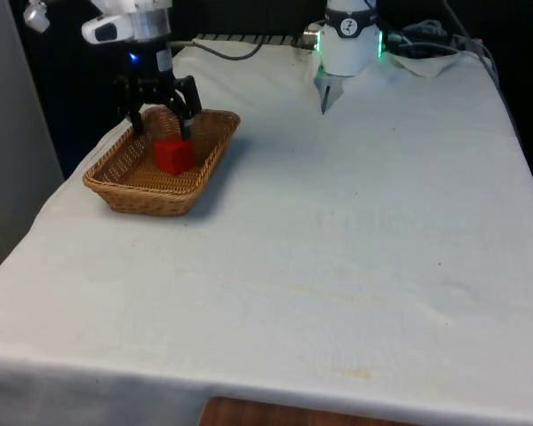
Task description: Pick up the cube and place it into the basket.
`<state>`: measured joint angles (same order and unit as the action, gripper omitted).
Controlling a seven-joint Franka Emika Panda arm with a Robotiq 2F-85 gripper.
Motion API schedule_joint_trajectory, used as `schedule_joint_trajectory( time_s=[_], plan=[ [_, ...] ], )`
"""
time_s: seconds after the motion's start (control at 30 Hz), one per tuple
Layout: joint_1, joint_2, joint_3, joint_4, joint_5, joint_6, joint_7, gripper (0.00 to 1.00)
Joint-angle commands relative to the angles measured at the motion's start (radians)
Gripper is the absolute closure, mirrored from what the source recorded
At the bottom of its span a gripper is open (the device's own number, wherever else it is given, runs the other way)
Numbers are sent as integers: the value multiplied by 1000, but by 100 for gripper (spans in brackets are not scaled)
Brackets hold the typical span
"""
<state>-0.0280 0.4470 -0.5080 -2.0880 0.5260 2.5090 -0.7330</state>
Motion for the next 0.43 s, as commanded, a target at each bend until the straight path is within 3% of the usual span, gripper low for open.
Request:
schedule_joint_trajectory(
  time_s=[0.0,0.07,0.1,0.13,0.23,0.37,0.4],
  plan=[
    [12,-18,-8,-8,-10,2,21,0],
    [19,-33,-7,-12,-14,4,34,0],
    [7,-26,0,-6,-4,-1,17,0],
    [21,-39,-7,-14,-15,4,39,0],
    [31,-62,-4,-20,-16,6,58,0],
    [36,-70,-2,-21,-14,5,66,0],
    [30,-69,3,-16,-6,-1,55,0]
  ],
)
